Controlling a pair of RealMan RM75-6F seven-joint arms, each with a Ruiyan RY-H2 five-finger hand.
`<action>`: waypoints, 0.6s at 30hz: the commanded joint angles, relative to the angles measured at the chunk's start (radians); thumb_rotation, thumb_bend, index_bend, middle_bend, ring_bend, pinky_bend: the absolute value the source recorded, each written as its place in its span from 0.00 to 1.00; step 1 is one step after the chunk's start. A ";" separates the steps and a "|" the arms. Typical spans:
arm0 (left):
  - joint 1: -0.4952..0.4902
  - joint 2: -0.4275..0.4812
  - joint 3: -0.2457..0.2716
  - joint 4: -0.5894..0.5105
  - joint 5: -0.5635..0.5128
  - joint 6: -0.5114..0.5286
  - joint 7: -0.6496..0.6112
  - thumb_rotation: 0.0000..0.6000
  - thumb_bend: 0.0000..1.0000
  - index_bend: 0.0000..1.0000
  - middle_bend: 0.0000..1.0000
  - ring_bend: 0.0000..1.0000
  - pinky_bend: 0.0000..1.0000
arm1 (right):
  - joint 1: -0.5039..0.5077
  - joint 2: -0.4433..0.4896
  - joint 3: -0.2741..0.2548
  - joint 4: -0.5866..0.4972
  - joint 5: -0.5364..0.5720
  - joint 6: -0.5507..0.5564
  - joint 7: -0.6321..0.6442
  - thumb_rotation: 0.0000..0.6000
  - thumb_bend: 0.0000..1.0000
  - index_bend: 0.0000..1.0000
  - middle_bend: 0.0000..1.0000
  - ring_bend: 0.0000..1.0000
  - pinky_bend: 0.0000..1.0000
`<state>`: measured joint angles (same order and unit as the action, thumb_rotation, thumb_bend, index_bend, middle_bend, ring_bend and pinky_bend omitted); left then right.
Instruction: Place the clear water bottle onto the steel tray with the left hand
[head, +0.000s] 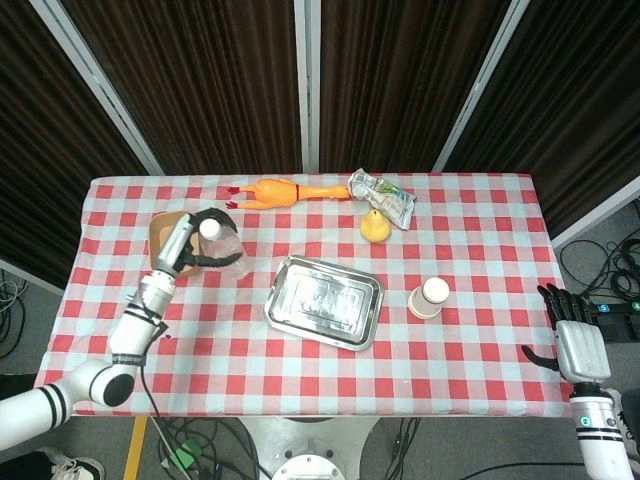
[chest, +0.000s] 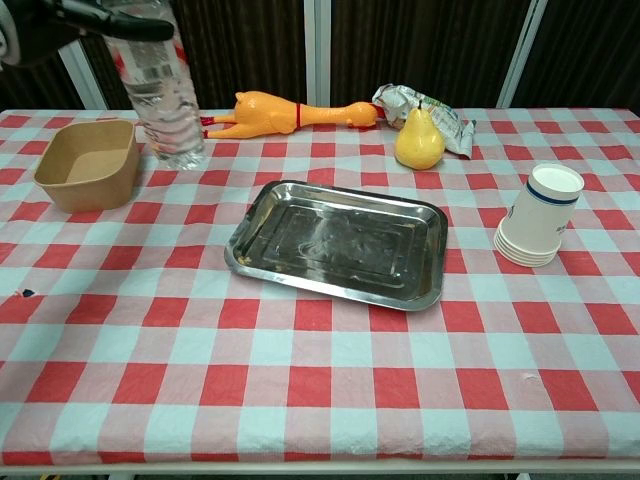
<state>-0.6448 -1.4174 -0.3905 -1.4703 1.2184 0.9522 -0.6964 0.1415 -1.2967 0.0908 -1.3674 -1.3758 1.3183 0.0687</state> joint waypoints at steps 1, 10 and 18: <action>-0.001 0.026 -0.018 0.021 -0.036 -0.025 -0.001 1.00 0.25 0.62 0.66 0.54 0.53 | 0.001 -0.002 -0.001 0.002 0.001 -0.002 -0.002 1.00 0.10 0.03 0.03 0.00 0.00; -0.033 -0.037 0.012 0.013 -0.002 -0.032 0.006 1.00 0.25 0.62 0.66 0.54 0.53 | 0.001 -0.002 0.000 -0.004 -0.001 0.003 -0.013 1.00 0.10 0.03 0.03 0.00 0.00; -0.039 -0.022 0.002 0.006 -0.034 -0.041 0.022 1.00 0.25 0.62 0.66 0.54 0.53 | 0.001 -0.006 -0.002 0.005 0.000 -0.004 -0.006 1.00 0.10 0.03 0.03 0.00 0.00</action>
<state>-0.6738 -1.4248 -0.3929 -1.4612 1.1801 0.9197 -0.6810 0.1428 -1.3024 0.0882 -1.3620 -1.3754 1.3146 0.0619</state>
